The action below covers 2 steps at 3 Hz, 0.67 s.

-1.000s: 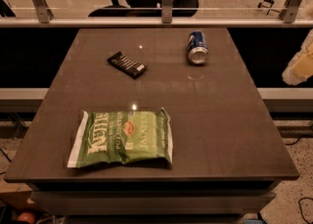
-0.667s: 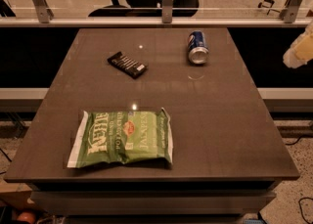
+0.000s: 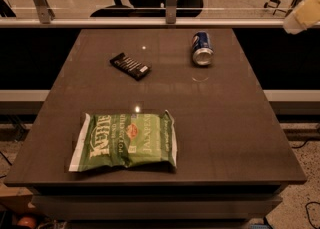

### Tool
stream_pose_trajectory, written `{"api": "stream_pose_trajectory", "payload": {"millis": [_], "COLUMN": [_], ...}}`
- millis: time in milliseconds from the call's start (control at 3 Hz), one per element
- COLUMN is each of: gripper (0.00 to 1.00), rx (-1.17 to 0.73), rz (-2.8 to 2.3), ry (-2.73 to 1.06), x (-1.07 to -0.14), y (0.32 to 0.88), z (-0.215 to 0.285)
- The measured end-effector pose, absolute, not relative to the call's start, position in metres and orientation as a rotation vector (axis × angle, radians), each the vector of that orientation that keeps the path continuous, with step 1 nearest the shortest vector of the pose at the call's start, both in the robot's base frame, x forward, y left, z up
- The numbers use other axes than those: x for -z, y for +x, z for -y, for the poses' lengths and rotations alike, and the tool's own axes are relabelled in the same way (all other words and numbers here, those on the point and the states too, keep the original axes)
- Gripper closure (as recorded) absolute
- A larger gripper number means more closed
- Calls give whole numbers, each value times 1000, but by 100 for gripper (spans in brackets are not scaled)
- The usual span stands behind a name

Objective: Place pepsi can upright

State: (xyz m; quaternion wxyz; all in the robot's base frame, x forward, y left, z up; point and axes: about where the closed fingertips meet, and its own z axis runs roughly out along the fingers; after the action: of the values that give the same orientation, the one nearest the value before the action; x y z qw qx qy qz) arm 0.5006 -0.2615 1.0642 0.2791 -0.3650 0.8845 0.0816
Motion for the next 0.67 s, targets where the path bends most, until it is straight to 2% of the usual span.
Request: {"api": "stream_pose_trajectory", "payload": {"millis": [667], "gripper": [0], "rx": [-229], "rz": [-2381], "ry": [-872], "x": [-1079], "y": [520], "z": [253]}}
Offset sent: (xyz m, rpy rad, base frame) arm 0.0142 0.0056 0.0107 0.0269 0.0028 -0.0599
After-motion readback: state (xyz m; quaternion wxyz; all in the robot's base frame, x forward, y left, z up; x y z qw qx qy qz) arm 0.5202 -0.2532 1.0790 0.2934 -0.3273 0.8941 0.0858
